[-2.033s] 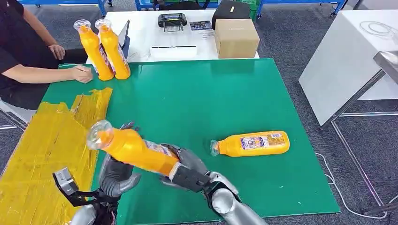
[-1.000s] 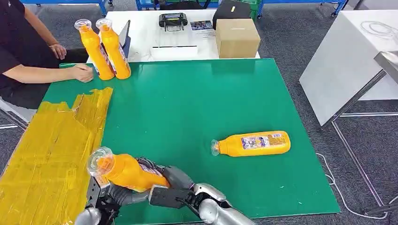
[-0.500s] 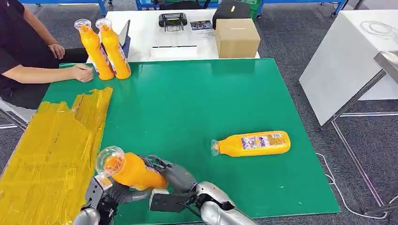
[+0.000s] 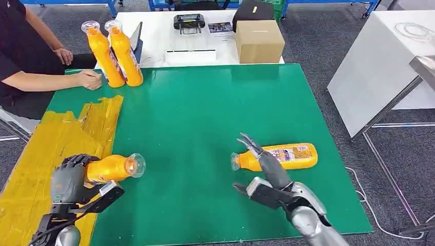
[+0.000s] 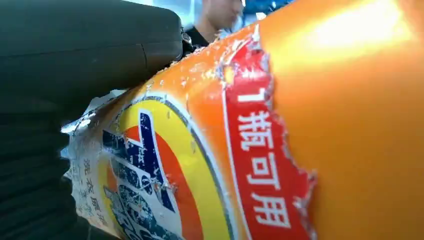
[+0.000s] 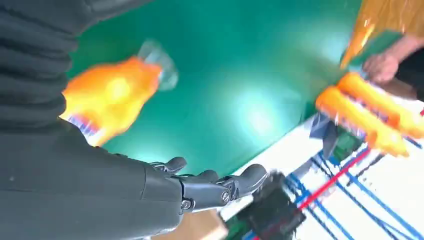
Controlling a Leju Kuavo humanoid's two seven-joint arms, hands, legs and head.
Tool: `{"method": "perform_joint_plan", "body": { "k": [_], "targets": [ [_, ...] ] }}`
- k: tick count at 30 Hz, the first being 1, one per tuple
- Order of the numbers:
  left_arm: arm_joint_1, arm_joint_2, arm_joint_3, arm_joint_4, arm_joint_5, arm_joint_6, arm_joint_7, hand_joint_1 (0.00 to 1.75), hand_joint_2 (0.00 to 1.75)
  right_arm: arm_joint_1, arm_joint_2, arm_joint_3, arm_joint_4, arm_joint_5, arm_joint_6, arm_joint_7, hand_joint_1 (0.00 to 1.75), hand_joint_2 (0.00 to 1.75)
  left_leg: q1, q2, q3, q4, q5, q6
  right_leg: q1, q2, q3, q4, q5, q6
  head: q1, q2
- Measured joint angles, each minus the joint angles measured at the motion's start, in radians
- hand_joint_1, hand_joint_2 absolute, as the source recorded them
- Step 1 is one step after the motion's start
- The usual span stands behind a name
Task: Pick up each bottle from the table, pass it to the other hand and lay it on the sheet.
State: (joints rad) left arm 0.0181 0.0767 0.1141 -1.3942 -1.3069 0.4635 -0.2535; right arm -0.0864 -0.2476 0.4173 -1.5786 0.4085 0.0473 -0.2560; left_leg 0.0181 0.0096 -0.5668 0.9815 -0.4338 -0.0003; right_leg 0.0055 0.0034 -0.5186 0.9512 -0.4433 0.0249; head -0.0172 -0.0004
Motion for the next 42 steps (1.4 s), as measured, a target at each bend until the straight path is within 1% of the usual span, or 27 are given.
{"method": "perform_joint_plan", "body": {
  "k": [3, 5, 9, 17, 18, 19, 20, 21, 23, 28, 31, 34, 42],
  "targets": [
    [-0.032, 0.035, 0.002, 0.113, -0.133, 0.003, 0.085, 1.75, 1.75, -0.002, -0.028, -0.037, -0.026, -0.006, 0.018, -0.003, 0.0, 1.75, 0.0, 0.0, 0.0, 0.0, 0.001, 0.001, 0.0, 0.0, 0.0, 0.0, 0.0, 0.0, 0.0, 0.0],
    [-0.054, 0.055, 0.001, 0.188, -0.171, 0.001, 0.113, 1.75, 1.75, -0.003, -0.045, -0.049, -0.038, -0.008, 0.025, -0.003, 0.0, 1.75, 0.0, 0.0, 0.0, 0.0, 0.001, 0.001, 0.0, 0.0, 0.0, 0.001, 0.0, 0.0, 0.0, 0.0],
    [-0.091, 0.074, -0.002, 0.273, -0.181, 0.008, 0.122, 1.75, 1.75, -0.004, -0.061, -0.066, -0.053, -0.01, 0.027, -0.004, 0.0, 1.75, 0.0, -0.001, 0.001, 0.0, 0.001, 0.001, 0.0, -0.002, 0.002, 0.001, 0.0, 0.0, 0.0, 0.0],
    [-0.141, 0.092, -0.004, 0.358, -0.179, 0.0, 0.121, 1.75, 1.75, -0.007, -0.079, -0.076, -0.066, -0.011, 0.031, -0.004, 0.0, 1.75, 0.0, -0.002, 0.004, 0.0, 0.002, 0.001, 0.0, -0.002, 0.005, 0.002, 0.0, 0.0, 0.0, 0.0],
    [-0.148, 0.094, -0.005, 0.368, -0.175, -0.008, 0.114, 0.17, 1.75, -0.007, -0.082, -0.076, -0.066, -0.012, 0.033, -0.004, 0.0, 1.75, 0.0, -0.002, 0.005, 0.0, 0.002, 0.001, 0.0, -0.003, 0.006, 0.003, 0.0, 0.0, 0.0, 0.0],
    [-0.156, 0.099, -0.006, 0.382, -0.168, -0.02, 0.1, 0.0, 1.75, -0.008, -0.087, -0.077, -0.066, -0.014, 0.036, -0.004, 0.0, 1.75, -0.001, -0.003, 0.006, 0.0, 0.003, 0.001, 0.0, -0.005, 0.007, 0.003, 0.0, 0.0, 0.0, 0.0],
    [-0.164, 0.104, -0.007, 0.397, -0.16, -0.031, 0.085, 0.0, 1.75, -0.008, -0.092, -0.079, -0.066, -0.018, 0.041, -0.003, 0.0, 1.75, -0.001, -0.004, 0.007, -0.001, 0.003, 0.001, 0.0, -0.006, 0.008, 0.003, 0.0, 0.0, 0.0, 0.0],
    [-0.169, 0.108, -0.007, 0.415, -0.149, -0.043, 0.068, 0.0, 0.0, -0.009, -0.097, -0.082, -0.066, -0.021, 0.045, 0.0, 0.0, 1.75, -0.001, -0.006, 0.008, -0.001, 0.003, 0.001, 0.0, -0.007, 0.01, 0.003, -0.001, 0.0, 0.0, 0.0],
    [-0.182, 0.118, -0.011, 0.442, -0.119, -0.062, 0.023, 0.0, 0.0, -0.017, -0.105, -0.084, -0.066, -0.027, 0.056, 0.001, 0.0, 1.75, -0.001, -0.008, 0.009, -0.001, 0.004, 0.001, 0.0, -0.008, 0.011, 0.003, -0.001, 0.0, 0.0, 0.0],
    [-0.197, 0.145, -0.015, 0.488, -0.044, -0.092, -0.068, 0.0, 0.0, -0.04, -0.113, -0.086, -0.059, -0.029, 0.071, 0.001, 0.0, 1.75, -0.001, -0.008, 0.01, -0.001, 0.006, -0.001, 0.0, -0.008, 0.012, 0.005, -0.001, 0.0, 0.0, 0.0],
    [-0.19, 0.163, -0.028, 0.49, -0.002, -0.104, -0.121, 0.0, 0.0, -0.054, -0.119, -0.085, -0.05, -0.029, 0.079, 0.001, 0.0, 1.75, -0.002, -0.009, 0.01, -0.001, 0.008, 0.0, 0.0, -0.01, 0.012, 0.005, 0.0, 0.0, 0.0, 0.0],
    [-0.179, 0.177, -0.032, 0.481, 0.035, -0.124, -0.152, 0.0, 0.0, -0.068, -0.122, -0.082, -0.038, -0.029, 0.085, 0.001, 0.0, 1.75, -0.004, -0.01, 0.01, -0.001, 0.008, 0.001, -0.003, -0.011, 0.013, 0.005, -0.001, 0.0, -0.001, 0.0],
    [-0.116, 0.201, -0.046, 0.395, 0.17, -0.159, -0.238, 0.0, 0.0, -0.078, -0.14, -0.077, -0.014, -0.027, 0.095, 0.006, 0.0, 1.75, -0.004, -0.011, 0.009, -0.001, 0.008, 0.001, -0.004, -0.012, 0.012, 0.005, -0.001, 0.0, 0.0, 0.0]
  ]
}}
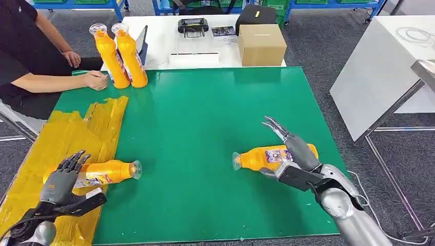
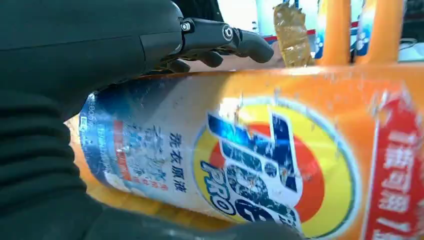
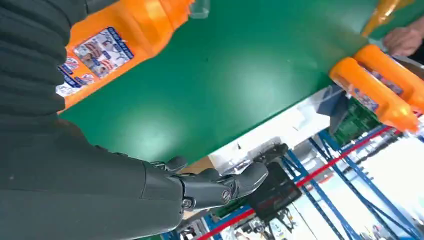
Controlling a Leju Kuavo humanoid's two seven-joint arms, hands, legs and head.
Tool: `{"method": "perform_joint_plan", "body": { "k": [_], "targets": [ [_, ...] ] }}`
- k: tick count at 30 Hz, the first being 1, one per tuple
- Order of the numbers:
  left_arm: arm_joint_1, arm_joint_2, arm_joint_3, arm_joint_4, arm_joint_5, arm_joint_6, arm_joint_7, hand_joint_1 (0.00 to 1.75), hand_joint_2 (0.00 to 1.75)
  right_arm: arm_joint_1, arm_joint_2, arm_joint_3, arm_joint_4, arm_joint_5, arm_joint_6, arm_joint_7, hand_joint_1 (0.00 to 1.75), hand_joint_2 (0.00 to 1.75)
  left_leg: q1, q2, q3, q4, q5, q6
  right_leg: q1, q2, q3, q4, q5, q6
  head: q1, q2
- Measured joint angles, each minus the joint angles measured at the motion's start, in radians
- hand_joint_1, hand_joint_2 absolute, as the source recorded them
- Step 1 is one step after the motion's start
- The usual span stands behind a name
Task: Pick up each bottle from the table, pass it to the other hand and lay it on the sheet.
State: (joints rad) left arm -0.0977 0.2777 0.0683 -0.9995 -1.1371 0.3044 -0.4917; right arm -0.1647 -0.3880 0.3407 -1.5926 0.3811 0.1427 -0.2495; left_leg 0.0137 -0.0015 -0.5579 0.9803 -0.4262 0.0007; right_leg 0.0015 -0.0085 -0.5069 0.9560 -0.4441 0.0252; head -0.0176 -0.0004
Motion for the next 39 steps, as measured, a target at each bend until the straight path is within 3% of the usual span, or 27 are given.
{"method": "perform_joint_plan", "body": {
  "k": [8, 12, 26, 33, 39],
  "targets": [
    [0.065, -0.016, 0.01, -0.1, 0.153, -0.006, -0.113, 0.0, 0.0, -0.002, -0.038, 0.008, 0.018, 0.011, 0.018, 0.026, 0.0, 1.75, -0.001, -0.001, -0.003, 0.0, 0.001, 0.001, -0.002, -0.001, -0.004, 0.0, 0.0, 0.001, 0.001, 0.0],
    [0.079, -0.062, 0.033, -0.154, 0.277, -0.031, -0.167, 0.0, 0.0, 0.014, -0.056, 0.01, 0.021, 0.019, 0.025, 0.039, 0.0, 1.75, -0.002, -0.001, -0.007, 0.001, 0.001, 0.001, -0.002, -0.001, -0.008, 0.0, 0.001, 0.002, 0.0, 0.0],
    [0.091, -0.14, 0.098, -0.228, 0.371, -0.065, -0.197, 0.0, 0.0, 0.044, -0.085, 0.023, 0.022, 0.056, 0.029, 0.048, 0.0, 1.75, -0.002, -0.001, -0.015, 0.001, 0.001, 0.002, -0.002, 0.0, -0.017, 0.0, 0.002, 0.002, 0.0, 0.0],
    [0.096, -0.157, 0.099, -0.299, 0.69, -0.192, -0.208, 0.0, 0.0, 0.058, -0.131, 0.023, 0.022, 0.099, 0.046, 0.088, 0.0, 1.75, -0.003, -0.001, -0.016, 0.001, 0.001, 0.002, -0.003, 0.0, -0.018, 0.0, 0.002, 0.002, 0.0, 0.0],
    [0.097, -0.166, 0.089, -0.359, 0.778, -0.264, -0.209, 0.0, 0.0, 0.042, -0.172, 0.023, 0.042, 0.149, 0.063, 0.116, 0.0, 1.75, -0.003, -0.001, -0.016, 0.001, 0.001, 0.002, -0.003, 0.0, -0.018, 0.0, 0.002, 0.002, 0.0, 0.0]
  ]
}}
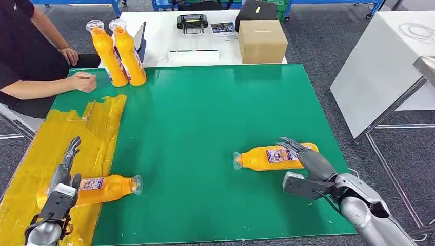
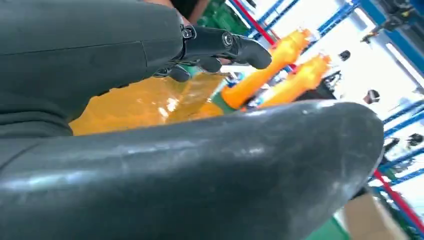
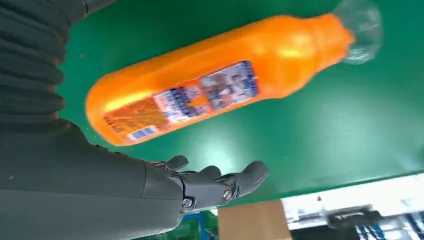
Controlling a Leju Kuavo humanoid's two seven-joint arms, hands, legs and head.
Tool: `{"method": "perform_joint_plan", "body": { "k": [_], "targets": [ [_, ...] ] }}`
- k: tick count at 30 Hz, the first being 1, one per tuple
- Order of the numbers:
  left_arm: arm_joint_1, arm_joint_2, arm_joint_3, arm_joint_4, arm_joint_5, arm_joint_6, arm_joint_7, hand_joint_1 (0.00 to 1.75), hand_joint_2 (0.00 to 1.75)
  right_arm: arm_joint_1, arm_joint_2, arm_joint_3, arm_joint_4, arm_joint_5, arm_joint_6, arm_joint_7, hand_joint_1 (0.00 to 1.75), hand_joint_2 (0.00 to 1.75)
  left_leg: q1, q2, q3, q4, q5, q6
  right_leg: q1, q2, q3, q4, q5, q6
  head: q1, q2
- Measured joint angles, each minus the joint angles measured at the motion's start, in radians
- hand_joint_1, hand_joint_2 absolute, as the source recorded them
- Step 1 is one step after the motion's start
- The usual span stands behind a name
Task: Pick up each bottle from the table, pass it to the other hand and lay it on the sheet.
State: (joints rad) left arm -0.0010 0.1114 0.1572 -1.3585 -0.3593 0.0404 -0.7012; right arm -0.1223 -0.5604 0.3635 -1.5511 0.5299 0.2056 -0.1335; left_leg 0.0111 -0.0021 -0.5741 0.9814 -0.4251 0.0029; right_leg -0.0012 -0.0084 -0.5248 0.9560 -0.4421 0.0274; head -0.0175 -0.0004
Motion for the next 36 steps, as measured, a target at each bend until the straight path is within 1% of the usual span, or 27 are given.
{"method": "perform_joint_plan", "body": {
  "k": [3, 7, 10, 13, 19, 23, 27, 31, 36],
  "targets": [
    [0.001, -0.005, -0.005, -0.022, 0.064, -0.06, 0.0, 0.0, 0.0, -0.015, -0.009, 0.001, 0.016, 0.012, 0.0, 0.005, 0.0, 1.75, 0.0, 0.0, 0.0, 0.0, 0.0, 0.0, 0.0, 0.0, 0.0, 0.0, 0.0, 0.0, 0.0, 0.0],
    [0.002, -0.026, 0.005, -0.056, 0.23, -0.27, 0.0, 0.0, 0.0, -0.039, -0.033, 0.005, 0.042, 0.006, 0.008, 0.019, 0.0, 1.75, 0.0, 0.0, 0.0, 0.0, 0.0, 0.0, 0.0, 0.0, 0.0, 0.0, 0.0, 0.0, 0.0, 0.0],
    [0.001, -0.051, 0.016, -0.084, 0.265, -0.348, 0.0, 0.0, 0.0, -0.056, -0.048, 0.005, 0.068, -0.002, 0.02, 0.027, 0.0, 1.75, 0.0, 0.0, 0.0, 0.0, 0.0, 0.0, 0.0, 0.0, 0.0, 0.0, 0.0, 0.0, 0.0, 0.0],
    [0.001, -0.07, 0.024, -0.103, 0.265, -0.378, 0.0, 0.0, 0.0, -0.068, -0.054, 0.006, 0.091, -0.003, 0.023, 0.03, 0.0, 1.75, 0.0, 0.0, 0.0, 0.0, 0.0, 0.0, 0.0, 0.0, 0.0, 0.0, 0.0, 0.0, 0.0, 0.0],
    [-0.006, -0.102, 0.023, -0.122, 0.256, -0.395, 0.0, 0.0, 0.0, -0.131, -0.053, 0.032, 0.19, 0.006, 0.056, 0.035, 0.0, 1.75, 0.0, 0.0, 0.0, 0.0, 0.0, 0.001, 0.0, 0.0, 0.0, 0.0, 0.0, 0.0, 0.0, 0.0],
    [-0.022, -0.113, 0.02, -0.122, 0.258, -0.397, 0.0, 0.0, 0.0, -0.18, -0.05, 0.063, 0.263, 0.012, 0.071, 0.034, 0.0, 1.75, 0.0, 0.0, 0.0, 0.0, 0.001, 0.001, 0.0, 0.0, 0.0, 0.0, 0.0, 0.0, 0.0, 0.0],
    [-0.027, -0.12, 0.019, -0.122, 0.262, -0.403, 0.0, 0.0, 0.0, -0.207, -0.043, 0.087, 0.307, 0.013, 0.071, 0.034, 0.0, 1.75, 0.0, 0.0, -0.001, 0.0, 0.001, 0.001, 0.0, 0.0, 0.0, 0.0, 0.0, 0.0, 0.0, 0.0],
    [-0.037, -0.122, 0.014, -0.122, 0.265, -0.406, 0.0, 0.0, 0.0, -0.251, -0.025, 0.119, 0.367, 0.026, 0.065, 0.033, 0.0, 1.75, 0.0, 0.0, -0.001, 0.0, 0.001, 0.001, 0.0, 0.0, 0.0, 0.0, 0.0, 0.0, 0.0, 0.0],
    [-0.048, -0.127, 0.003, -0.122, 0.268, -0.407, 0.0, 0.0, 0.0, -0.316, 0.021, 0.174, 0.459, 0.05, 0.051, 0.029, 0.0, 1.75, 0.0, 0.0, -0.001, 0.0, 0.001, 0.001, 0.0, 0.0, 0.0, 0.0, 0.0, 0.0, 0.0, 0.0]
  ]
}}
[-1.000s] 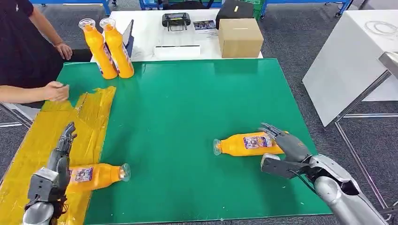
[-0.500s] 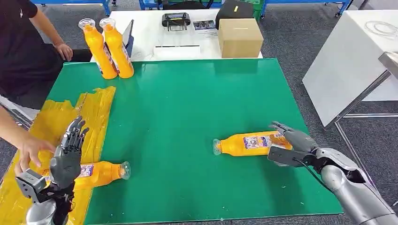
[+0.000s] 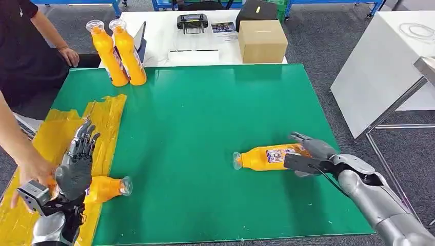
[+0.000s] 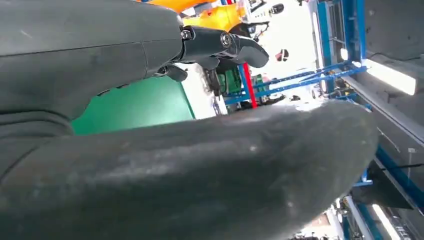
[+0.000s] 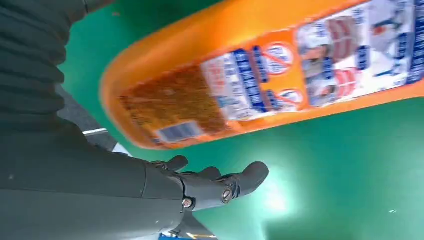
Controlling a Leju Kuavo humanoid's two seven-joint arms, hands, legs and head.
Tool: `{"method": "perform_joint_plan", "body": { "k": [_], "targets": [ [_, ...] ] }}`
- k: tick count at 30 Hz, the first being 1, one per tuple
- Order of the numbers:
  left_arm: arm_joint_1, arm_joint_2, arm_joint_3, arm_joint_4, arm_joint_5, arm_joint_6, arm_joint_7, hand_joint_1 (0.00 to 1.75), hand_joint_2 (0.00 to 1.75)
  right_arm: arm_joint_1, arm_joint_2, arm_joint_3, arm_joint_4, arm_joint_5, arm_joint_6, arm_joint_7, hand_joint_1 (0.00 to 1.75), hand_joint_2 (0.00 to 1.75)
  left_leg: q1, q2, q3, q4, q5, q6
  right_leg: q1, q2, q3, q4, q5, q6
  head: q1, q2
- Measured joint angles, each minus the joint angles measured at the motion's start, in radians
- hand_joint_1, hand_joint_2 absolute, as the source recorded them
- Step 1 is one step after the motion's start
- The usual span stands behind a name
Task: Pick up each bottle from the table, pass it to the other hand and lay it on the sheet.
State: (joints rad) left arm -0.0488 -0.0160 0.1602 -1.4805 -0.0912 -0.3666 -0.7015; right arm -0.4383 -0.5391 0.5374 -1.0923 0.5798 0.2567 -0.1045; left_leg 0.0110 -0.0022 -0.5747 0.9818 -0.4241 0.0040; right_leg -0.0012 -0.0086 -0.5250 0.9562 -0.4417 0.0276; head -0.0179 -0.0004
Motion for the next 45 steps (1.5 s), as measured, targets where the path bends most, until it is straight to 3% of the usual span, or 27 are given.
{"method": "perform_joint_plan", "body": {
  "k": [6, 7, 8, 9, 13, 19, 34, 37, 42, 45],
  "targets": [
    [-0.006, -0.002, -0.001, 0.0, 0.009, -0.004, 0.0, 0.0, 0.0, -0.046, 0.042, 0.039, 0.067, 0.016, -0.01, -0.005, 0.0, 1.75, 0.0, 0.0, -0.001, 0.0, 0.0, 0.0, 0.0, 0.0, 0.0, 0.001, 0.0, 0.0, 0.0, 0.0],
    [-0.009, -0.002, -0.001, 0.001, 0.01, -0.01, 0.0, 0.0, 0.0, -0.058, 0.055, 0.052, 0.086, 0.026, -0.015, -0.005, 0.3, 1.75, 0.0, 0.001, -0.001, 0.0, 0.0, 0.0, 0.0, 0.001, 0.0, 0.001, 0.0, 0.0, 0.0, 0.0],
    [-0.012, -0.003, -0.001, 0.002, 0.01, -0.013, 0.0, 0.0, 0.0, -0.071, 0.07, 0.065, 0.105, 0.039, -0.021, -0.005, 0.3, 1.75, 0.0, 0.001, 0.0, 0.0, 0.0, 0.0, 0.0, 0.001, -0.001, 0.001, 0.0, 0.0, 0.0, 0.0],
    [-0.016, -0.004, -0.001, 0.004, 0.012, -0.018, 0.0, 0.0, 0.0, -0.084, 0.089, 0.08, 0.129, 0.052, -0.022, -0.005, 1.75, 1.75, 0.0, 0.002, 0.0, 0.0, 0.0, 0.0, 0.0, 0.002, -0.001, 0.0, 0.0, 0.0, 0.0, 0.0],
    [-0.041, -0.01, -0.004, 0.021, 0.014, -0.029, 0.0, 0.0, 0.0, -0.152, 0.132, 0.166, 0.228, 0.079, 0.055, -0.022, 1.75, 1.75, 0.0, 0.002, 0.001, 0.0, 0.0, 0.0, 0.0, 0.001, -0.001, 0.0, 0.0, 0.0, 0.0, 0.0],
    [-0.102, -0.014, -0.027, 0.082, 0.03, -0.019, 0.0, 0.0, 0.0, -0.253, 0.106, 0.313, 0.312, 0.01, 0.205, -0.04, 1.75, 1.75, 0.0, 0.001, 0.004, 0.001, 0.001, 0.001, 0.0, 0.001, 0.003, 0.0, 0.001, 0.001, 0.001, 0.0],
    [-0.127, -0.014, -0.033, 0.127, 0.048, -0.017, 0.0, 0.0, 0.0, -0.296, 0.047, 0.45, 0.312, -0.083, 0.221, -0.003, 1.75, 1.75, 0.0, 0.002, 0.005, 0.001, 0.001, 0.001, -0.001, 0.001, 0.004, -0.001, 0.002, 0.002, 0.001, 0.0],
    [-0.126, -0.014, -0.033, 0.13, 0.05, -0.012, 0.0, 0.0, 0.0, -0.283, 0.05, 0.449, 0.316, -0.126, 0.149, 0.016, 1.75, 1.75, 0.0, 0.002, 0.005, 0.001, 0.001, 0.001, 0.0, 0.001, 0.006, 0.0, 0.002, 0.002, 0.001, 0.0],
    [-0.083, -0.021, -0.021, 0.112, 0.052, -0.033, 0.001, 0.0, 0.0, -0.179, 0.144, 0.331, 0.316, -0.233, -0.181, -0.04, 1.75, 1.75, 0.0, 0.008, 0.007, 0.001, 0.0, 0.001, 0.001, 0.006, 0.006, 0.0, 0.002, 0.002, 0.001, 0.0],
    [-0.046, -0.035, -0.012, 0.082, 0.086, -0.075, 0.024, 0.0, 0.0, -0.092, 0.211, 0.199, 0.201, -0.297, -0.212, -0.069, 1.75, 1.75, 0.001, 0.011, 0.007, 0.001, 0.0, 0.001, 0.001, 0.008, 0.004, 0.0, 0.002, 0.002, 0.001, 0.0]
  ]
}}
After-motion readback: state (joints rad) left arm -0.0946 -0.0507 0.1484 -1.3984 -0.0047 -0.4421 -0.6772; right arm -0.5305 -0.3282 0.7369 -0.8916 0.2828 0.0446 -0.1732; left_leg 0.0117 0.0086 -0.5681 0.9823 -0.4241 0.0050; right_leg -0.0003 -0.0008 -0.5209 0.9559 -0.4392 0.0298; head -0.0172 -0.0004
